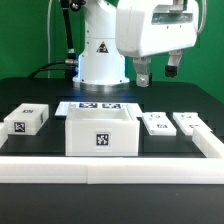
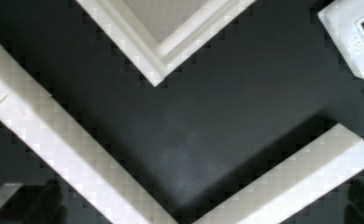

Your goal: Assemble cabinet

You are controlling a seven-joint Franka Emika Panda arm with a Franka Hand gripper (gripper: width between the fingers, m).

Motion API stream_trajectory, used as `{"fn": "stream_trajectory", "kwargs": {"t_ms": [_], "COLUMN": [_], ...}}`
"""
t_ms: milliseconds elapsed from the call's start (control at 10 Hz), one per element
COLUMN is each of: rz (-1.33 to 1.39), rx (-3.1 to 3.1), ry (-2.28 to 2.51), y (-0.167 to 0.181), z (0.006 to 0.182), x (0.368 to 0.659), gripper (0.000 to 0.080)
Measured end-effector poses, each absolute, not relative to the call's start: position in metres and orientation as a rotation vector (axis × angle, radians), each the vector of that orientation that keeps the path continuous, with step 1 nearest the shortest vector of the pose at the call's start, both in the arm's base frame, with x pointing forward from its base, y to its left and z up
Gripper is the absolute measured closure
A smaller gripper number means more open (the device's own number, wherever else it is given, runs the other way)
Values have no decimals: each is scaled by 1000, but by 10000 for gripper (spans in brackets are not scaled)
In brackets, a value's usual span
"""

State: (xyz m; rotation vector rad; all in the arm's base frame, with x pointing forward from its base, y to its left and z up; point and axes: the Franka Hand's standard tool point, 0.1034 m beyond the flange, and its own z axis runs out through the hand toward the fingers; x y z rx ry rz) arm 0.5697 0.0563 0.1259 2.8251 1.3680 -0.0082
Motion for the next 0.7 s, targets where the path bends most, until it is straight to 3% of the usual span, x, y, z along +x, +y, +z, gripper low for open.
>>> {"fn": "stream_trajectory", "kwargs": {"t_ms": [700], "rz": [42], "rx": [2726], "ry": [1529], "y": [49], "z": [120], "x": [566], "gripper": [1]}}
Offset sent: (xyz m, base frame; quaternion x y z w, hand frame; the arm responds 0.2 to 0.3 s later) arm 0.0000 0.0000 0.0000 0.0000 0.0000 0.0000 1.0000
